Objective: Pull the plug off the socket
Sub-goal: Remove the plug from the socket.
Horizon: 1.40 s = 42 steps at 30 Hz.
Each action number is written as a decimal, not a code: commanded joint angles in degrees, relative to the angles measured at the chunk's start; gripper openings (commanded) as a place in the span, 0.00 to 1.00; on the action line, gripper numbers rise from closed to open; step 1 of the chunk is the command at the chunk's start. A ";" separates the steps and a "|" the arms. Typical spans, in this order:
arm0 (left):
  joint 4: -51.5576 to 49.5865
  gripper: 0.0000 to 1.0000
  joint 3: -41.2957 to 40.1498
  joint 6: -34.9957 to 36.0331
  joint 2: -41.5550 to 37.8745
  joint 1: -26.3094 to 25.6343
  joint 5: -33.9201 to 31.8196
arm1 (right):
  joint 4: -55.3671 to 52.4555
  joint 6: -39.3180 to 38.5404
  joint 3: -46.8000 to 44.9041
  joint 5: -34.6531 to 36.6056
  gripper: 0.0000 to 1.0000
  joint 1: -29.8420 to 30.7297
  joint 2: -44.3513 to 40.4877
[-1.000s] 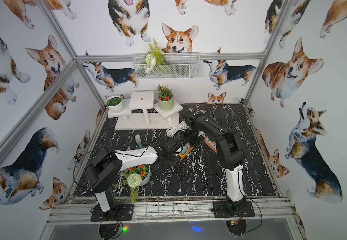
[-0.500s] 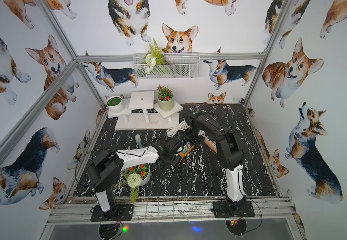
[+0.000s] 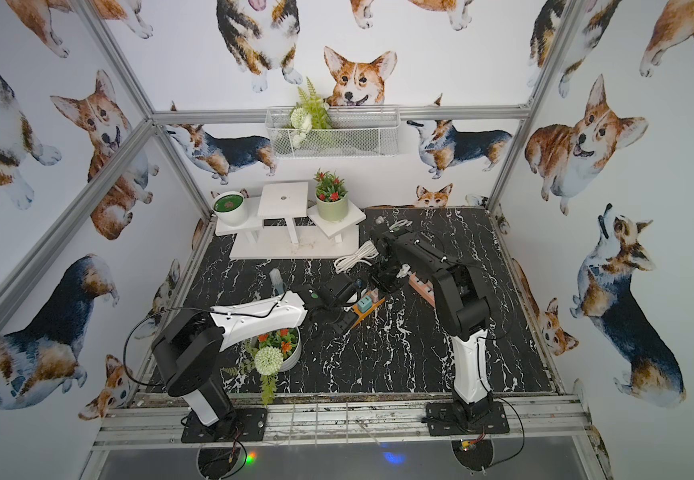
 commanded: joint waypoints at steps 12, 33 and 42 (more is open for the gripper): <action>1.14 0.36 1.38 -1.83 3.54 0.15 1.30 | -2.58 1.12 -0.38 2.46 0.00 0.01 0.92; 1.43 0.13 -1.41 -5.71 9.50 0.59 4.90 | -1.17 1.78 -1.67 -0.45 0.00 -0.74 -0.73; 1.17 0.10 -4.21 -5.20 8.59 0.59 4.81 | -0.06 1.98 -2.75 -2.48 0.00 -3.62 -2.96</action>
